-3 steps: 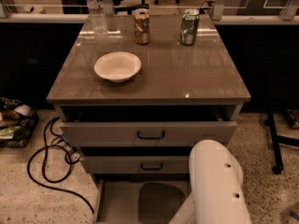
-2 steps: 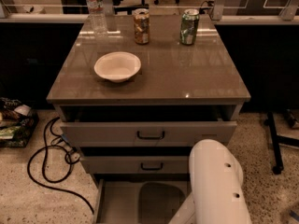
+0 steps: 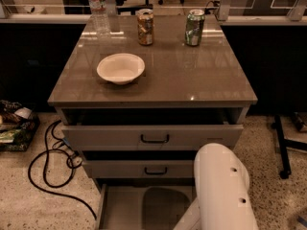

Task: Open bottom drawer

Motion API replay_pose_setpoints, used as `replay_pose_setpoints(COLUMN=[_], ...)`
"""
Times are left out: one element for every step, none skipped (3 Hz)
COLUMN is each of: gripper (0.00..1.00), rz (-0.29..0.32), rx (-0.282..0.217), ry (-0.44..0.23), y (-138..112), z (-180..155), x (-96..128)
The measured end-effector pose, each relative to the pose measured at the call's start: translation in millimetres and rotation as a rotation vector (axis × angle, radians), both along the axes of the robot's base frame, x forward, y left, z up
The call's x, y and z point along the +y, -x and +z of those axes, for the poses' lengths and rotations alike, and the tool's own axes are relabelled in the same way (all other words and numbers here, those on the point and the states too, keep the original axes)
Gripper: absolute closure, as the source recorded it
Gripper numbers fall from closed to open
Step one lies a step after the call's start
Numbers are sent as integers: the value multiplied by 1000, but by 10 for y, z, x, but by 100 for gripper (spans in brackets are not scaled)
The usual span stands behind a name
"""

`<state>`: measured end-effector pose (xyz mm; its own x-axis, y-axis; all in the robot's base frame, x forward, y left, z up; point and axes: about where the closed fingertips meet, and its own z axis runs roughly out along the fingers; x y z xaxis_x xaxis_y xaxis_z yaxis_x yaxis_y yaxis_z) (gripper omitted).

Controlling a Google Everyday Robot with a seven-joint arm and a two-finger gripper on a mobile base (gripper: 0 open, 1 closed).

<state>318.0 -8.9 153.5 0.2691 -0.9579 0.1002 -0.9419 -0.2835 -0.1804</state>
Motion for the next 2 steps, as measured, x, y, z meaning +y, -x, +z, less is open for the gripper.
replay_pose_setpoints(gripper=[36,5], rz=[1,4], rx=[2,8], ry=[0,0], y=[14,49], z=[-4,-13], x=[-1,-3])
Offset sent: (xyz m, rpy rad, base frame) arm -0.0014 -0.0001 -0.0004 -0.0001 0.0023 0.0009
